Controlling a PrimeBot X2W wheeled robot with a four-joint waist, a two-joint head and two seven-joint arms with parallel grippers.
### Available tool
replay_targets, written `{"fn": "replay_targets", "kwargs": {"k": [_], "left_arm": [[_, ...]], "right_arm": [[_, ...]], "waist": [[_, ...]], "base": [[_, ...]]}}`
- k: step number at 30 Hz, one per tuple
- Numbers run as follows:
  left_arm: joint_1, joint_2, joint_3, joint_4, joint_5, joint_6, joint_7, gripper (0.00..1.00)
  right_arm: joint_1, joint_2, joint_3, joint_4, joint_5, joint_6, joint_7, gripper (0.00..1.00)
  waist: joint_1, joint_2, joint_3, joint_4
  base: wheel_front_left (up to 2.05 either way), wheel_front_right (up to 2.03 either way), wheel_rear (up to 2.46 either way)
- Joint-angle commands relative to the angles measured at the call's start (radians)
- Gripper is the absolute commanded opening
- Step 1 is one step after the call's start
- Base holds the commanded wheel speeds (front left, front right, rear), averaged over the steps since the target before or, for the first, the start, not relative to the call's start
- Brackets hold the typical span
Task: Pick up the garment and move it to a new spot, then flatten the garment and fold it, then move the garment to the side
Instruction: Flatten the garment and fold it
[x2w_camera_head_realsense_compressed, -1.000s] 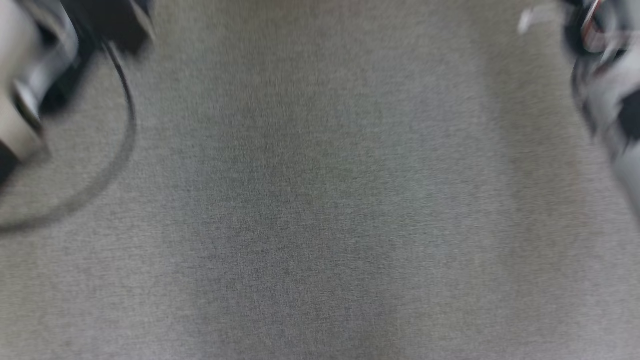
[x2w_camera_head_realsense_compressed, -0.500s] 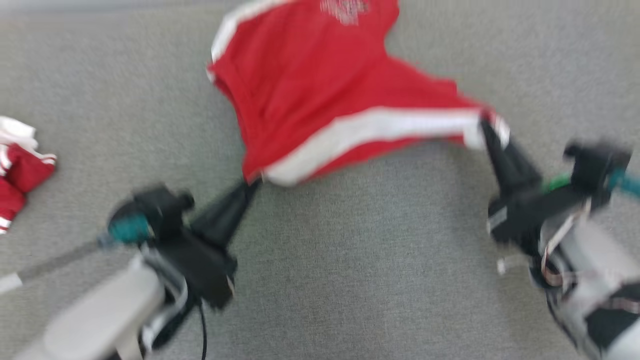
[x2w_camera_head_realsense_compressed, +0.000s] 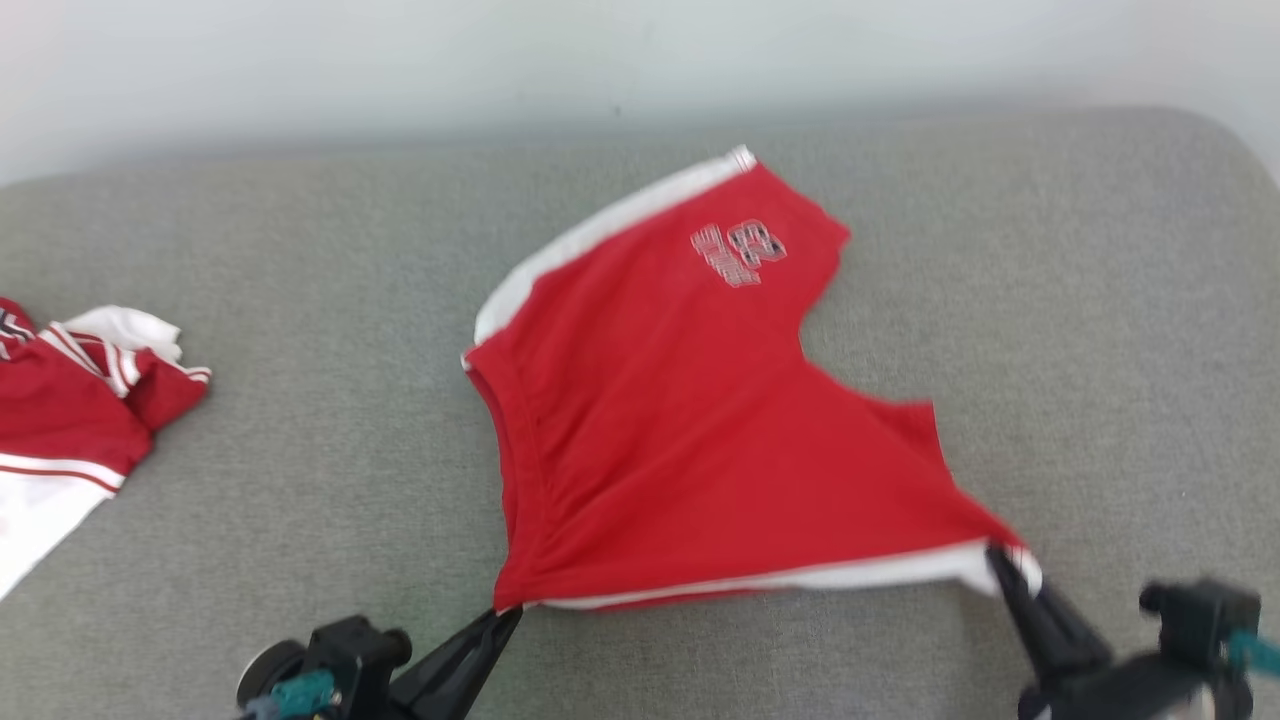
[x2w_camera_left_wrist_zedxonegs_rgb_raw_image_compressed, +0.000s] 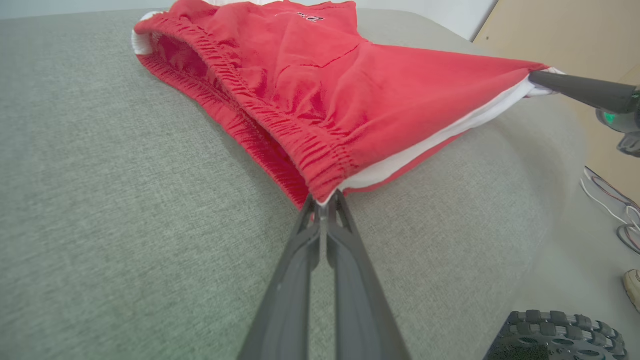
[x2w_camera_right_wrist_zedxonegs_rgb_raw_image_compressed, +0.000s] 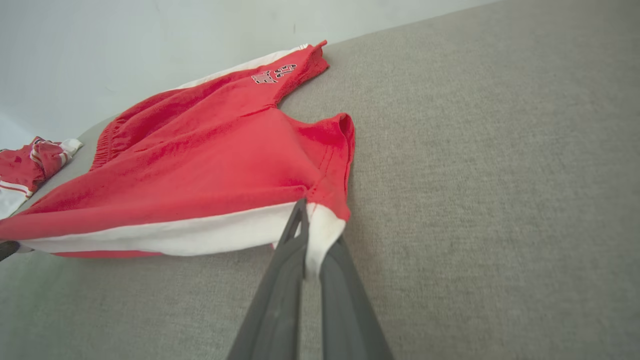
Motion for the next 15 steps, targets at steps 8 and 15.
{"fn": "replay_targets", "kwargs": {"k": [8, 15], "left_arm": [[0.116, 0.021, 0.046, -0.022, 0.048, -0.002, -0.003, 0.00], [0.159, 0.013, 0.057, -0.030, 0.062, 0.000, -0.003, 0.00]], "right_arm": [[0.266, 0.068, -0.116, -0.148, -0.037, -0.002, 0.088, 0.00], [0.387, 0.140, -0.222, -0.246, -0.076, -0.002, 0.153, 0.00]], "waist": [[0.0003, 0.0003, -0.088, 0.034], [0.0003, 0.0003, -0.097, 0.047]], "base": [[0.00, 0.00, 0.00], [0.00, 0.00, 0.00]]}}
